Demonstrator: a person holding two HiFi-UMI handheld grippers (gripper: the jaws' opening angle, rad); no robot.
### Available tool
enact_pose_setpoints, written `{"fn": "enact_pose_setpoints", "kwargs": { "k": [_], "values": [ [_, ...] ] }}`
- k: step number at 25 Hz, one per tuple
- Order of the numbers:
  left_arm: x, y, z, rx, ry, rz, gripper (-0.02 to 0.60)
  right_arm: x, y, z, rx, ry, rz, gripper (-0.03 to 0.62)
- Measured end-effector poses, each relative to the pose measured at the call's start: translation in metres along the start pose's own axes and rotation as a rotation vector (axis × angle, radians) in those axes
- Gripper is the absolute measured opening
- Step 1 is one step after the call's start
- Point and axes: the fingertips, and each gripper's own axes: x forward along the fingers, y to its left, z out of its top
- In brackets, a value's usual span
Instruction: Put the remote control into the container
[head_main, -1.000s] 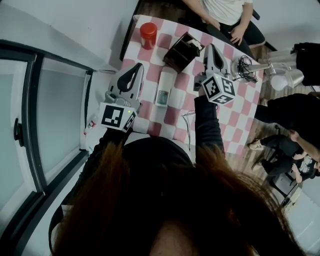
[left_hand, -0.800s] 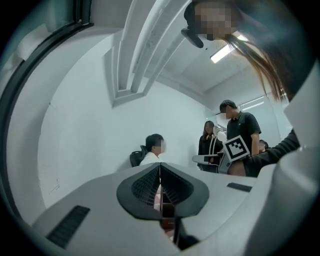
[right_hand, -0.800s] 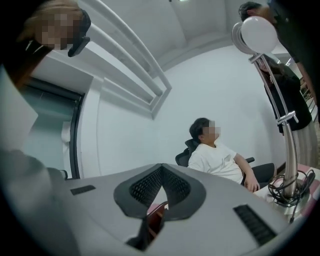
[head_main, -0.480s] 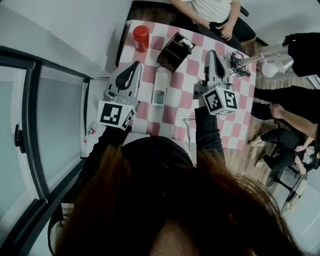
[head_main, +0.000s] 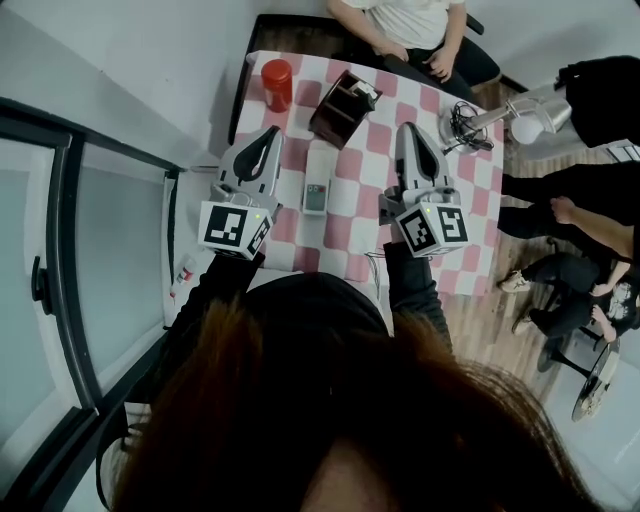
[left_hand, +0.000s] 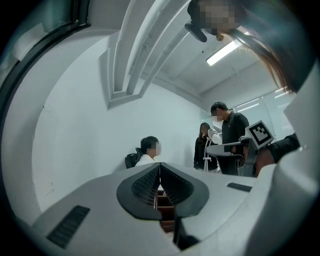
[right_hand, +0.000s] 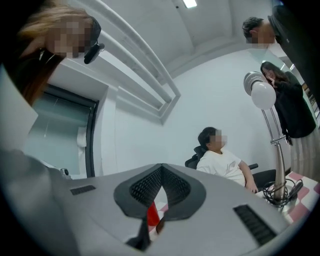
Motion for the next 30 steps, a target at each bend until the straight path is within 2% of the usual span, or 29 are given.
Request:
{"fn": "enact_pose_setpoints", "kwargs": {
  "k": [10, 19, 24, 30],
  "values": [
    [0.003, -0.009, 0.0, 0.01, -0.004, -0.038, 0.009, -0.005, 0.011, -0.006, 0.04, 0.025, 0.004, 0.017],
    [-0.002, -0.003, -0.004, 0.014, 0.01, -0.02, 0.009, -0.002, 0.02, -0.037, 0.063, 0.103, 0.002, 0.017],
    [-0.007, -0.002, -0.005, 0.016, 0.012, -0.013, 0.009, 0.001, 0.021, -0.066, 0.08, 0.185, -0.019, 0.018],
    [-0.015, 0.001, -0.007, 0.02, 0.019, 0.0, 0.009, 0.006, 0.018, -0.13, 0.079, 0.349, -0.049, 0.02]
  ]
}}
